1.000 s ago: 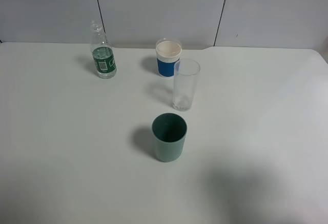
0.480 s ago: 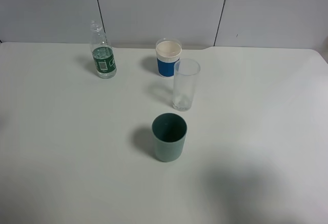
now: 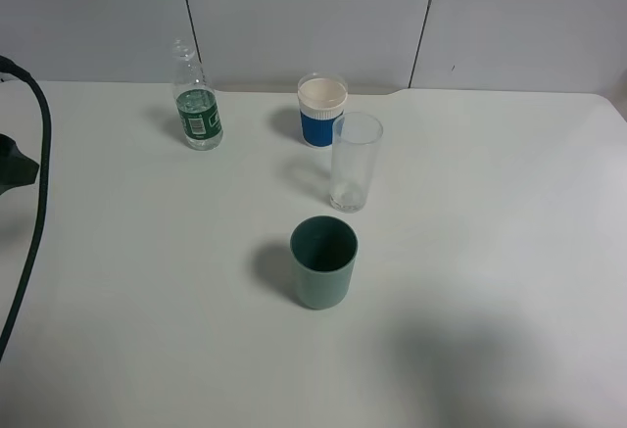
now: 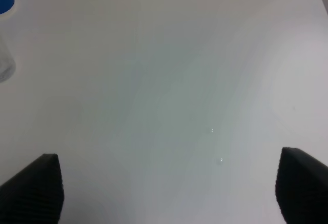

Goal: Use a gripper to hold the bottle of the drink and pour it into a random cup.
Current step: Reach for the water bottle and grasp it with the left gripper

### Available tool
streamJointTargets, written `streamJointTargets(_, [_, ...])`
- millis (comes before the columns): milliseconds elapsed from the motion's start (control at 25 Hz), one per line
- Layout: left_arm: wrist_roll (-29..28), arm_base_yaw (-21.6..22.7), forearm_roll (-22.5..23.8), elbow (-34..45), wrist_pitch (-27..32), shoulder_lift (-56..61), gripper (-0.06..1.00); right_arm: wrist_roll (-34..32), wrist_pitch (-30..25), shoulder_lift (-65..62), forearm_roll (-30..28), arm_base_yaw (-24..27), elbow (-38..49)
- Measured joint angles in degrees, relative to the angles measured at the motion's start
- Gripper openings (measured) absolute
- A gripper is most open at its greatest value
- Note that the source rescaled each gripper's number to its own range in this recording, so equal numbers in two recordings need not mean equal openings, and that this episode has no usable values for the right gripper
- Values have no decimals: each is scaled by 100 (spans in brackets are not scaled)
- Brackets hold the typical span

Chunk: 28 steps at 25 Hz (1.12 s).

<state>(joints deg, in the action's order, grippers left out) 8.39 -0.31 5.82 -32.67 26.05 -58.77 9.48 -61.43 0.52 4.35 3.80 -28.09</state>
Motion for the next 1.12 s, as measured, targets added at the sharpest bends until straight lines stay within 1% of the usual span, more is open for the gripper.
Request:
streamJointTargets(200, [54, -328, 47, 0, -447, -422, 100, 0, 0, 0, 0, 0, 0])
streamJointTargets(520, [110, -707, 52, 0, -1526, -1352, 100, 0, 0, 0, 0, 0, 0])
streamJointTargets(680, [104, -718, 52, 0, -2027, -1847, 100, 0, 0, 0, 0, 0, 0])
streamJointTargets(800, [-7, -718, 72, 0, -2391, -2112, 100, 0, 0, 0, 0, 0, 0])
streamJointTargets(1000, [-366, -718, 316, -1, -3137, -2412, 100, 0, 0, 0, 0, 0, 0])
streamJointTargets(1120, [-455, -718, 421, -1, -3573, -2635, 100, 0, 0, 0, 0, 0, 0])
